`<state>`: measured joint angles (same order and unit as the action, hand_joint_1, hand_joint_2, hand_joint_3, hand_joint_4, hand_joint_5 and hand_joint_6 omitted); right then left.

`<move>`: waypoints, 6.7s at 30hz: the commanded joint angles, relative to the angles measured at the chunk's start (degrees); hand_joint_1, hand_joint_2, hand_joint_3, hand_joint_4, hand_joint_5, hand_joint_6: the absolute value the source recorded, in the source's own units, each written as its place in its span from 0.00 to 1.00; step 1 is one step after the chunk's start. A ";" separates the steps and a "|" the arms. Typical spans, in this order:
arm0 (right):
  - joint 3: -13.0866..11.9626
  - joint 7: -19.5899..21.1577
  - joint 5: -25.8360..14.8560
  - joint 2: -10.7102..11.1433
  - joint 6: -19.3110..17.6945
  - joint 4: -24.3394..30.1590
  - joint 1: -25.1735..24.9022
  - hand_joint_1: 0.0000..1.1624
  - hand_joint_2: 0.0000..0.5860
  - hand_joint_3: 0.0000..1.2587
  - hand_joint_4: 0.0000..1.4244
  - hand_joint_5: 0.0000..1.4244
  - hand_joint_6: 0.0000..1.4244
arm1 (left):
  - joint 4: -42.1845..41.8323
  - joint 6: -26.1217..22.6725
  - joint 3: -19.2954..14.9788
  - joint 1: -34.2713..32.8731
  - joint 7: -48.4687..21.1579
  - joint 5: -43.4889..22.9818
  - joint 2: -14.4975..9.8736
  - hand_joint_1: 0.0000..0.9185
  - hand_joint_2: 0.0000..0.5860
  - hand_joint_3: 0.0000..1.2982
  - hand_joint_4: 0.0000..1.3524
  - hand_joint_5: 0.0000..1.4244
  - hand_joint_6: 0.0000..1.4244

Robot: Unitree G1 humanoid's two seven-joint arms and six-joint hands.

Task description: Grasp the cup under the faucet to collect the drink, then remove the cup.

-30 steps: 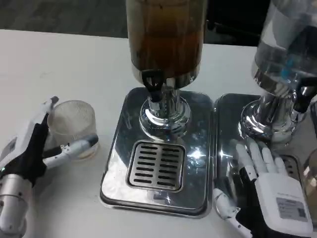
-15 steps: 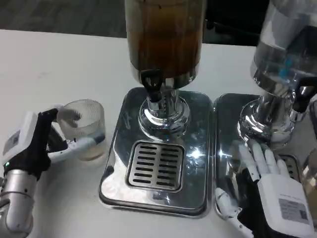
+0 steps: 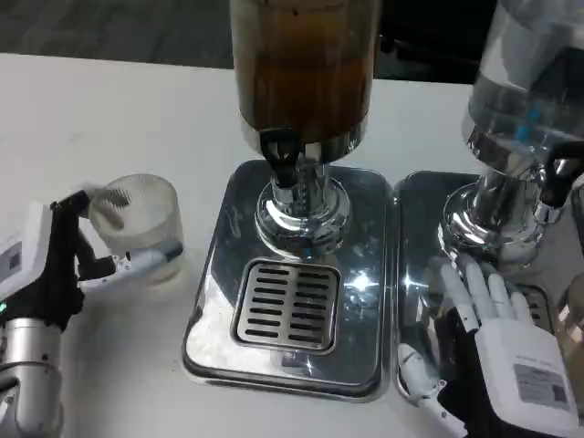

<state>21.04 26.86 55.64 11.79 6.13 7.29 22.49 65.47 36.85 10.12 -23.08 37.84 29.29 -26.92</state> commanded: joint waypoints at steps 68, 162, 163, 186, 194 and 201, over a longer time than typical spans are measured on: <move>-1.94 1.29 0.46 0.69 0.33 0.31 -2.44 0.03 0.79 0.06 0.00 0.00 0.00 | -10.84 10.31 6.02 2.52 -2.22 2.41 4.62 0.00 0.00 0.20 0.37 0.52 0.60; -3.07 -3.13 -7.05 1.98 -4.20 -0.85 -5.20 0.13 0.64 0.01 0.00 0.00 0.01 | -62.86 1.91 -9.14 16.98 -68.87 -31.09 2.23 0.00 0.09 0.08 0.03 0.21 0.16; -3.42 -3.80 -8.54 2.01 -4.80 -0.49 -5.31 0.13 0.64 0.00 0.00 0.00 0.01 | -62.57 2.00 -9.47 16.77 -68.48 -30.95 1.97 0.00 0.09 0.08 0.03 0.21 0.16; -5.77 -22.02 -27.71 3.68 -13.78 -2.62 -12.43 0.29 0.44 0.00 0.00 0.00 0.00 | -63.41 2.11 -7.89 17.20 -65.86 -29.29 1.76 0.00 0.10 0.09 0.03 0.20 0.16; -4.62 -22.94 -26.28 2.54 -12.88 -5.56 -16.53 0.36 0.44 0.00 0.00 0.00 0.00 | -63.73 1.89 -7.92 17.21 -65.17 -28.88 1.90 0.00 0.10 0.10 0.03 0.20 0.16; -3.41 -23.00 -26.12 0.88 -13.52 -8.08 -19.21 0.37 0.43 0.00 0.00 0.00 0.00 | -64.14 1.49 -7.89 17.16 -64.52 -28.40 2.13 0.00 0.10 0.10 0.03 0.20 0.16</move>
<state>17.22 4.00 29.59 13.19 -6.51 -0.09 4.66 2.29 38.23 1.45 -6.44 -26.44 0.08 -24.47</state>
